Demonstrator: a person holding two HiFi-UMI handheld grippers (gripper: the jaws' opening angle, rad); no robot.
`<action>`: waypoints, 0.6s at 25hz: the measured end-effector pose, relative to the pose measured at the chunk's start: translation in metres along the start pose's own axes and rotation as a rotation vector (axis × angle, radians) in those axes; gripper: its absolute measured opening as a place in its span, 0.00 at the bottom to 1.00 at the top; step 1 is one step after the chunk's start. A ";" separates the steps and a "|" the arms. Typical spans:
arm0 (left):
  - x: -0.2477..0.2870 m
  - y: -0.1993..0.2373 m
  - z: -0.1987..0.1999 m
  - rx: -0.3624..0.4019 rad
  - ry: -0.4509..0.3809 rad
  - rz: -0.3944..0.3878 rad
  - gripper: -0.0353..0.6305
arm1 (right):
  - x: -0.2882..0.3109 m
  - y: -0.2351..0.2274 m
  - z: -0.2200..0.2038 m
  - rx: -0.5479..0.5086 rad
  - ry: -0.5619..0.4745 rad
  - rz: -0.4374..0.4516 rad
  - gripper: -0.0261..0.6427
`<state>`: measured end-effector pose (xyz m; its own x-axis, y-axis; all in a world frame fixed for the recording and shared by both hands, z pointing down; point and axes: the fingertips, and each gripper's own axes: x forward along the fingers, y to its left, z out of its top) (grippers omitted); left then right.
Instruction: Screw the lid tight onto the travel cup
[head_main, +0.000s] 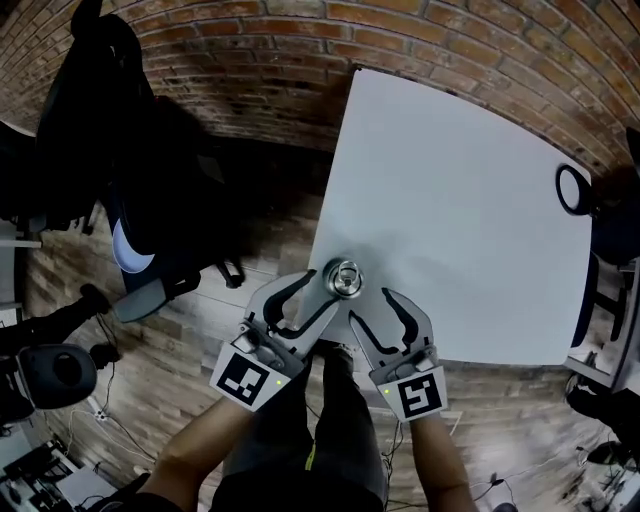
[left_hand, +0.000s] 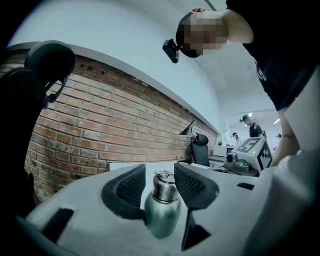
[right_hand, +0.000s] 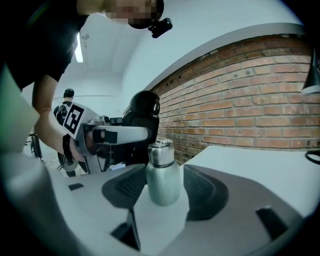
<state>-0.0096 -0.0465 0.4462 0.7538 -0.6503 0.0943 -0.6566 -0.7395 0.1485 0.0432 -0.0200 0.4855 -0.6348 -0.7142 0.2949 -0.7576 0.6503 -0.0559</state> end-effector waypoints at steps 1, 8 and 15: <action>0.001 -0.001 -0.004 0.007 0.008 -0.007 0.32 | 0.003 0.001 -0.004 -0.001 0.001 0.014 0.39; 0.010 -0.009 -0.016 0.057 0.031 -0.038 0.41 | 0.017 0.004 -0.020 -0.017 0.005 0.076 0.45; 0.021 -0.016 -0.016 0.102 0.046 -0.073 0.47 | 0.038 0.008 -0.023 -0.031 0.001 0.074 0.48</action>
<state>0.0169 -0.0459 0.4616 0.7985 -0.5874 0.1319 -0.5976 -0.7999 0.0557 0.0169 -0.0363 0.5186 -0.6889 -0.6634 0.2921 -0.7033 0.7092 -0.0481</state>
